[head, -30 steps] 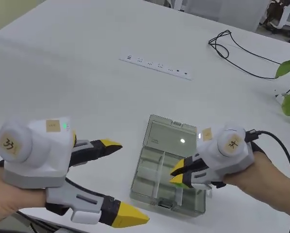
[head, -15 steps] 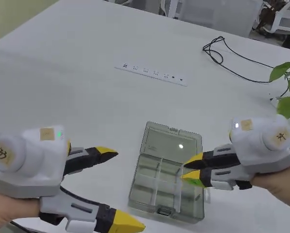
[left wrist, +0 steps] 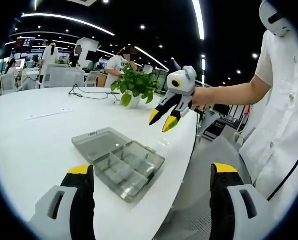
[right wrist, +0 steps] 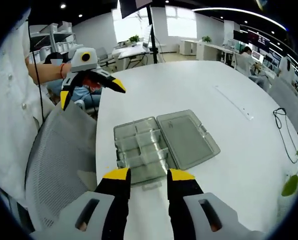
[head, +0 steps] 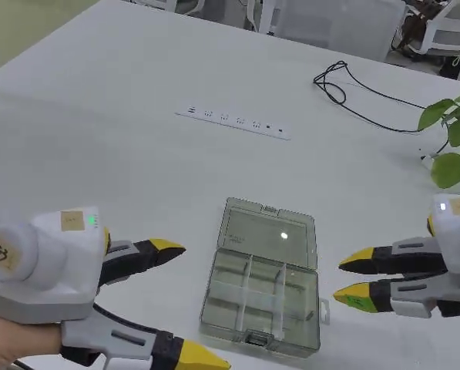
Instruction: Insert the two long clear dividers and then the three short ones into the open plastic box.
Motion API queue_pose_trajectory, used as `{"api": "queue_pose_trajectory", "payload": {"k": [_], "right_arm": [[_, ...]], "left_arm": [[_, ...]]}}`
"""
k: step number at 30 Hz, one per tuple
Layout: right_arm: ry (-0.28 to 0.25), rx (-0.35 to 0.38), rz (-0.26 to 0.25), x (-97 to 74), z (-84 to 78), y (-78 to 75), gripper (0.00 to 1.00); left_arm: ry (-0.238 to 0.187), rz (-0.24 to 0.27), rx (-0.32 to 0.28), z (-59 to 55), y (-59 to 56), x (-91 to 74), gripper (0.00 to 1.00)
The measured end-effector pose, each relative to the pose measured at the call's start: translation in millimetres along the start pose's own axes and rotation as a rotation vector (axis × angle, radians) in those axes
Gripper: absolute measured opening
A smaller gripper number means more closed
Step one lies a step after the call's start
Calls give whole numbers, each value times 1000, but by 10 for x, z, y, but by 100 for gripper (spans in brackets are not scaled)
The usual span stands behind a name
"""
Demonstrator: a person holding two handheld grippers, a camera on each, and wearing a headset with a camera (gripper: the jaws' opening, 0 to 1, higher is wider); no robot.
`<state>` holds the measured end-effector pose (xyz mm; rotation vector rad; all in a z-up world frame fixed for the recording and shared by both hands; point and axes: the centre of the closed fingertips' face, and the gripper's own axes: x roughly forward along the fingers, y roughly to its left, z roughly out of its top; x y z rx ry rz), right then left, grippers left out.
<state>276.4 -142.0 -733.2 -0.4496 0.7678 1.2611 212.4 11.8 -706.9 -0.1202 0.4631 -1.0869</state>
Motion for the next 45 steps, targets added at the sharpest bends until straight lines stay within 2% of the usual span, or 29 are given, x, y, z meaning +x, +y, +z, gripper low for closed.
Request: {"api": "queue_pose_trajectory", "payload": {"k": [7, 14, 19, 23, 32, 39, 45], "right_arm": [[65, 2, -12, -157, -275, -16, 37], [130, 0, -16, -226, -518, -27, 42], [242, -55, -7, -262, -820, -66, 44], [297, -84, -8, -287, -1000, -122, 45], [472, -164, 16, -309, -1503, -284, 46], [548, -224, 21, -234, -1726, -366, 44], [570, -237, 29, -200, -1807, -390, 43]], "left_arm": [[-1, 6, -2, -8, 10, -21, 99], [0, 8, -5, -30, 13, -25, 98], [0, 9, -9, -32, 17, -26, 98], [-2, 13, -12, -24, 29, -29, 98], [2, 17, -15, -24, 42, -34, 98], [4, 20, -20, -31, 37, -41, 98], [0, 31, -26, -24, 44, -48, 98]]}}
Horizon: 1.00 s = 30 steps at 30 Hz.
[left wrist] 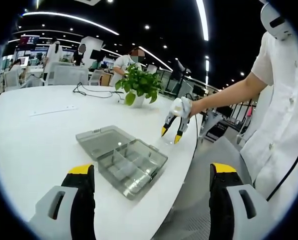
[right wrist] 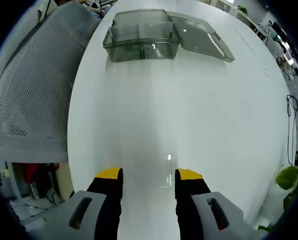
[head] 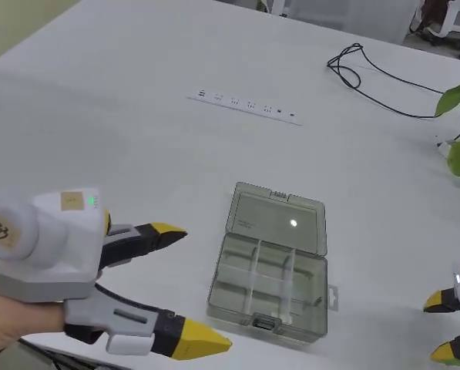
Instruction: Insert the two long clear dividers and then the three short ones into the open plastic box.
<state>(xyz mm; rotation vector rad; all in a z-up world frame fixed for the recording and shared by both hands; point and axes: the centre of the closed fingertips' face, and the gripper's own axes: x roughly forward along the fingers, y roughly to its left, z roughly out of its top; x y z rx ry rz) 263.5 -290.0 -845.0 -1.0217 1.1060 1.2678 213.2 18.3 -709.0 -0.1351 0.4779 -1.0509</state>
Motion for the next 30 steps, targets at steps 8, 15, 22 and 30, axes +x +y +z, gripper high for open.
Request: {"api": "queue_pose_trajectory", "payload": {"k": [8, 15, 22, 30], "right_arm": [[10, -18, -9, 46, -86, -67, 38], [12, -18, -30, 68, -125, -120, 33], [16, -10, -42, 75, -145, -116, 33], [-19, 25, -72, -37, -87, -126, 33]], "left_arm": [[-6, 10, -5, 18, 8, -8, 98], [-8, 7, 1, 42, 4, -6, 97], [-8, 2, 2, 42, 0, 1, 97], [-9, -2, 11, 65, 0, -1, 97]]}}
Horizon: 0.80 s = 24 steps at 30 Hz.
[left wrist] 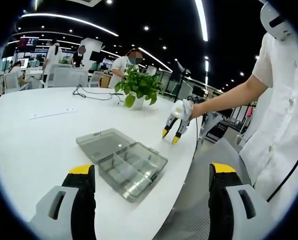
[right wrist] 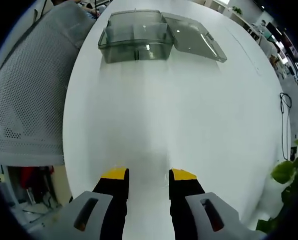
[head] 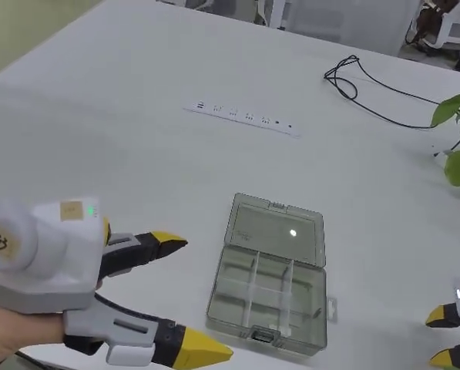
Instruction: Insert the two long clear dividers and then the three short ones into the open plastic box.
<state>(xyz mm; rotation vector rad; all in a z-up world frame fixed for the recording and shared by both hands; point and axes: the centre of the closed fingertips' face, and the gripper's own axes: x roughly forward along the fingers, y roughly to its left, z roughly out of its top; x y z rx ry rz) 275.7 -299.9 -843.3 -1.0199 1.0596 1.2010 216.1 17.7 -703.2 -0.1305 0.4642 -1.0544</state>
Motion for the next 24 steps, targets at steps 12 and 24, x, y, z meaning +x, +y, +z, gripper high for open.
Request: {"api": "queue_pose_trajectory", "payload": {"k": [12, 24], "right_arm": [[-182, 61, -134, -513, 640, -60, 33], [-351, 60, -243, -1188, 1446, 38, 33]], "left_arm": [[5, -13, 12, 60, -23, 7, 96], [-71, -13, -38, 443, -8, 79, 90]]}}
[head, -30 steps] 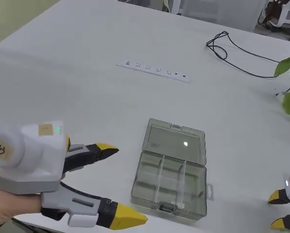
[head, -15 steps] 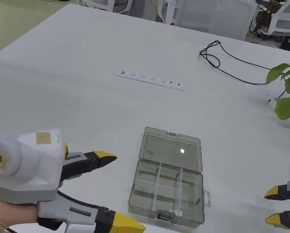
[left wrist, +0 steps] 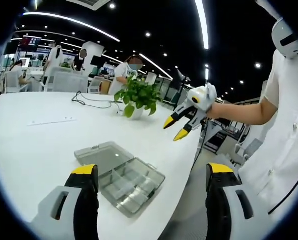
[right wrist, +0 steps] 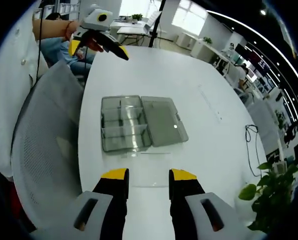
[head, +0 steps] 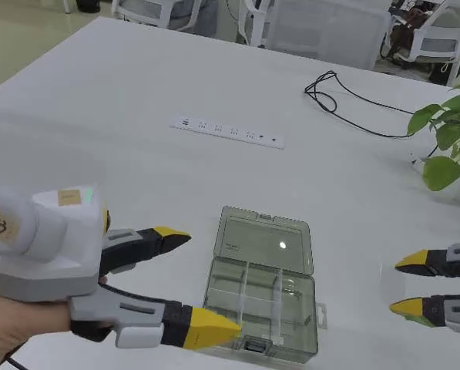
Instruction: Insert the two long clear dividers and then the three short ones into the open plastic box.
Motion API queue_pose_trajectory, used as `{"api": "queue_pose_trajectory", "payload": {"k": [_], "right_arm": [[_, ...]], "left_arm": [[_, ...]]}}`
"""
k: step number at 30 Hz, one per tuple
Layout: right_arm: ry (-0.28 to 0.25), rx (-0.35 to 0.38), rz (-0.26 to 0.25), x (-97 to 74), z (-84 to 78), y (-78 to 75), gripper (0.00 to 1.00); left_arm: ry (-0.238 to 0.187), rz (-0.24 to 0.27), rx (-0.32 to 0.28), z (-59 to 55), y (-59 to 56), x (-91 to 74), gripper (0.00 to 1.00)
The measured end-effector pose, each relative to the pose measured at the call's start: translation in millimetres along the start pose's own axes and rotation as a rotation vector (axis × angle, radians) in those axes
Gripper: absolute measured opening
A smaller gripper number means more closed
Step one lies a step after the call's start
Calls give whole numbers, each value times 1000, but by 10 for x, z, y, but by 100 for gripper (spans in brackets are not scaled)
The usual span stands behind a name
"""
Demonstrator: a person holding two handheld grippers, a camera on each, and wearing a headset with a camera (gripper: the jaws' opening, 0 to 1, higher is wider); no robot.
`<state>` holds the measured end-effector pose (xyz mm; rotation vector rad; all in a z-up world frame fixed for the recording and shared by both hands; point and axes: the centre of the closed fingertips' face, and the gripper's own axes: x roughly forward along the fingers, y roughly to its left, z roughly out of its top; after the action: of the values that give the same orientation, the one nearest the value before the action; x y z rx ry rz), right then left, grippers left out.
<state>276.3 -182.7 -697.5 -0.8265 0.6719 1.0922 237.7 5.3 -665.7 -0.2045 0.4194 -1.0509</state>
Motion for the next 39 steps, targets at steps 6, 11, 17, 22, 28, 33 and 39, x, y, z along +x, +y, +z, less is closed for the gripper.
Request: {"api": "queue_pose_trajectory", "payload": {"k": [6, 11, 17, 22, 28, 33, 39], "right_arm": [[-64, -19, -21, -82, 360, 36, 33], [-103, -38, -30, -119, 589, 88, 33], [-104, -98, -33, -125, 809, 233, 33], [-105, -123, -31, -107, 900, 331, 33], [-100, -154, -28, -72, 971, 429, 33], [-108, -163, -29, -77, 1049, 478, 33], [-105, -177, -37, -75, 1107, 509, 33]], "left_arm": [[-51, -10, -40, 245, -46, 97, 85], [-36, -29, -119, 304, -132, 205, 81], [-32, -54, -254, 327, -227, 310, 72], [-45, -52, -275, 360, -240, 374, 67], [-41, -71, -349, 353, -323, 473, 58], [-30, -77, -389, 325, -381, 556, 49], [-11, -106, -460, 291, -469, 628, 32]]}}
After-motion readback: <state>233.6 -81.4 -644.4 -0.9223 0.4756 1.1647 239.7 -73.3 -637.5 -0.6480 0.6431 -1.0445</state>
